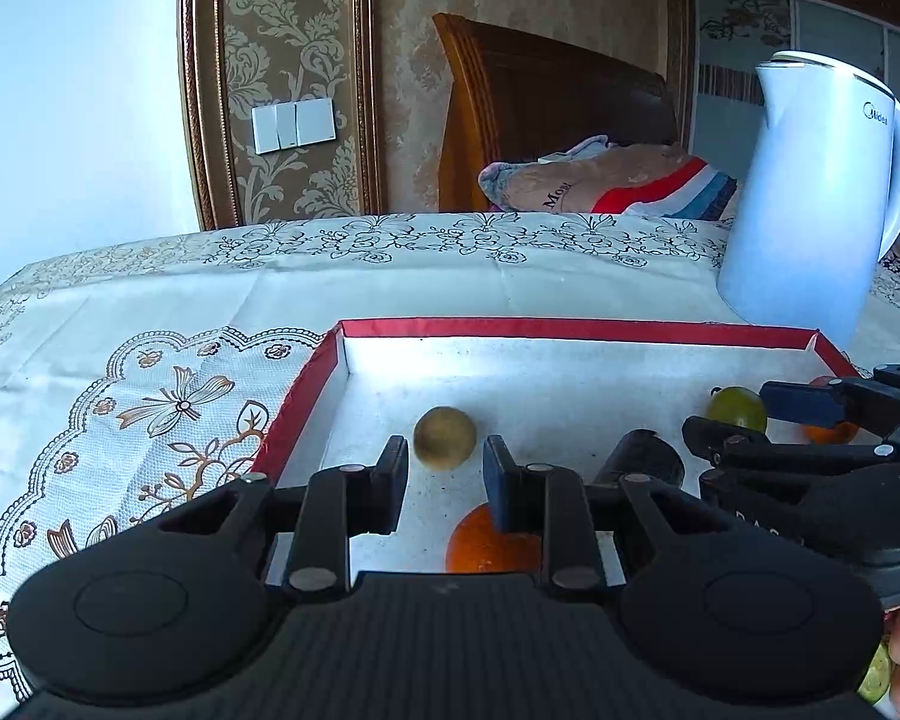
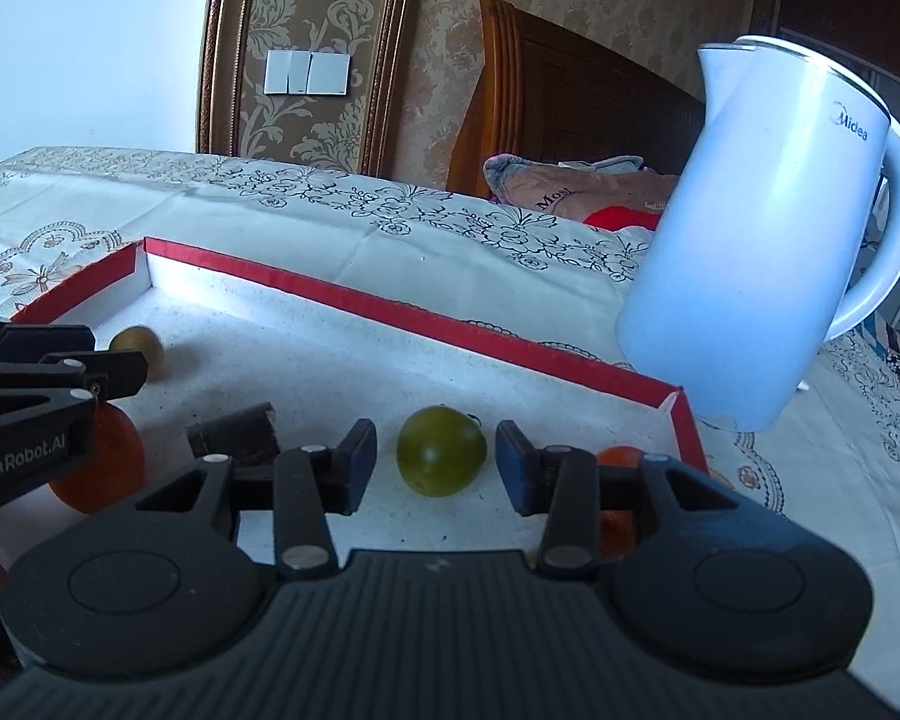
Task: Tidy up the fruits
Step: 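Carry the green tomato in the right tool into the tray while the left carries the kiwi, then open the right tool releasing the tomato while the left tool releases the kiwi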
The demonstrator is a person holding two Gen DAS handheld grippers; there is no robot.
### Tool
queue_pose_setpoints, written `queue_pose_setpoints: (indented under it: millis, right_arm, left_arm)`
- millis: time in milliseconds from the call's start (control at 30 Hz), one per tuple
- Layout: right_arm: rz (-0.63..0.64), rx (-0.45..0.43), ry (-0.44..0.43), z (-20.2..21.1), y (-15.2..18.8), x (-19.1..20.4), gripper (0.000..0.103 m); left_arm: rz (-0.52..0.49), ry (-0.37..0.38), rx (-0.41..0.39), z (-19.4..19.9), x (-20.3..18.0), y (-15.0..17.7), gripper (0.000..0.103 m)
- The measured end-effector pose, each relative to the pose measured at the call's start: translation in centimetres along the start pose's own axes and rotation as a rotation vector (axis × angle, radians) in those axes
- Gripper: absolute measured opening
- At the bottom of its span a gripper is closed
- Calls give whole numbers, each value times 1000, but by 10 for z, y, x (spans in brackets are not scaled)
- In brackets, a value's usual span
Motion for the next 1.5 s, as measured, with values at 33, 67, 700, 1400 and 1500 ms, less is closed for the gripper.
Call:
queue_pose_setpoints:
  millis: [33,67,700,1400,1500]
  right_arm:
    - [-2,-2,-1,1,0,0,46]
    - [-5,-6,-1,2,0,-1,49]
    - [-39,-38,10,15,5,-5,87]
    - [-132,-77,-18,46,20,-20,101]
    - [-143,-78,-27,53,26,-20,103]
  left_arm:
    - [0,1,-1,0,0,0,27]
    - [1,4,-1,0,0,0,27]
    - [22,2,-54,13,5,4,69]
    - [51,13,-77,32,20,16,69]
    - [61,23,-76,38,23,19,71]
Point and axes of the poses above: each gripper's, at about its wrist camera, not at the fingertips, and z roughly against the way its jaws point, x to its left, y to its underside, the point moved 1 cm from there along -z, roughly the way its jaws point, and after that the axes turned 11 degrees about -y, right-handed, at the moved point
